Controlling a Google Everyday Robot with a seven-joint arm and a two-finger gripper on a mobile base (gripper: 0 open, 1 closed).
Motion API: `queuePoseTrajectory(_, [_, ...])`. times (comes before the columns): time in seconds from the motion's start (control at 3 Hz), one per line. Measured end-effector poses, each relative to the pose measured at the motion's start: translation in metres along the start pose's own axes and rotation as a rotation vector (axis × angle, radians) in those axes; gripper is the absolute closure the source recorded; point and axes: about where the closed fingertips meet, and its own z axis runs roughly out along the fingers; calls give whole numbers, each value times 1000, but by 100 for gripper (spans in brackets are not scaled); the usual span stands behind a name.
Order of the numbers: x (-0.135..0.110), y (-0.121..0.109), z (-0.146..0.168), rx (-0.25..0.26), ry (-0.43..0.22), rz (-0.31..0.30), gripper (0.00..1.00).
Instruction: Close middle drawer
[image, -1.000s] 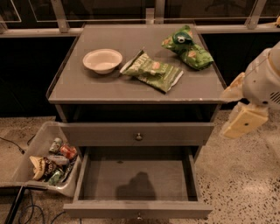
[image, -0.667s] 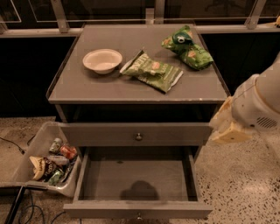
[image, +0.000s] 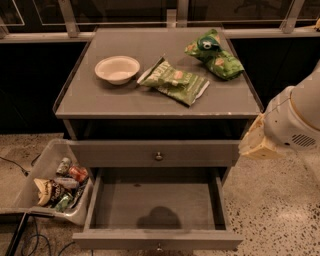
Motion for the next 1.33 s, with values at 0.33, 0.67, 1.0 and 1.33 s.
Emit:
queuePoseTrajectory(0.33, [0, 2, 2, -7, -4, 3, 100])
queuePoseTrajectory(0.67, [4, 14, 31, -46, -57, 27, 100])
queuePoseTrajectory(1.0, [12, 31, 76, -69, -121, 64, 100])
queuePoseTrajectory(1.33, [21, 45, 129, -52, -176, 97, 100])
